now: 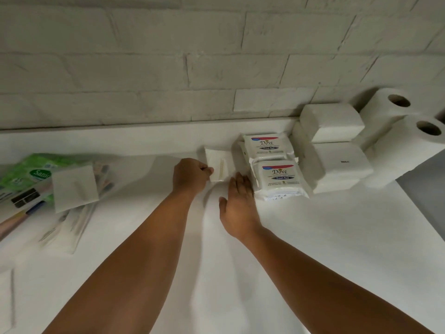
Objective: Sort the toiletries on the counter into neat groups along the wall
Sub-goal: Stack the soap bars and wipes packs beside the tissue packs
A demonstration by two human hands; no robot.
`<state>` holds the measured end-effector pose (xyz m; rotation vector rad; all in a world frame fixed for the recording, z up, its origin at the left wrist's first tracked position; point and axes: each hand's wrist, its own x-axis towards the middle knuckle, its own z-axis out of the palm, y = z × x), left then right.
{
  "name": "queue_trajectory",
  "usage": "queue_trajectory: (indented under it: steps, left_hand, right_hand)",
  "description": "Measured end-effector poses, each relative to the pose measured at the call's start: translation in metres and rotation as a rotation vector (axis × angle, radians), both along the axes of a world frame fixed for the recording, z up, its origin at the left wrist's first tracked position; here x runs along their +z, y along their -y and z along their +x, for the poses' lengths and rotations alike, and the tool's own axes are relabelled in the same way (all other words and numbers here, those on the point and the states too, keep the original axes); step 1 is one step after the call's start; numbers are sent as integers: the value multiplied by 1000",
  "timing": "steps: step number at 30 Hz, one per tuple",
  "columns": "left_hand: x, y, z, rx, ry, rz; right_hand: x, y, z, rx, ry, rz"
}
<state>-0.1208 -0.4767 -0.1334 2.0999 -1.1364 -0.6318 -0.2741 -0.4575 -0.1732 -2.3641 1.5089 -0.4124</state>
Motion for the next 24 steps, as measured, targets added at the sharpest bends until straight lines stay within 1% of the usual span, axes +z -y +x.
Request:
queue_trajectory:
  steps: [6, 12, 16, 20, 22, 24]
  left_hand:
    - [2, 2, -1, -3, 39, 60]
    - [1, 4, -3, 6, 100, 96]
    - [2, 3, -3, 8, 107, 101]
    - [5, -7, -4, -16, 48, 84]
    - [6, -16, -3, -31, -43, 58]
    - [8, -30, 1, -30, -112, 33]
  right_hand:
    - [0, 0, 2, -3, -40, 12]
    - [-1, 2, 1, -9, -24, 21]
    - [-1, 2, 1, -13, -11, 25]
    - [3, 2, 3, -20, -34, 65]
    - [9, -1, 5, -35, -21, 83]
    - [16, -9, 11, -5, -31, 59]
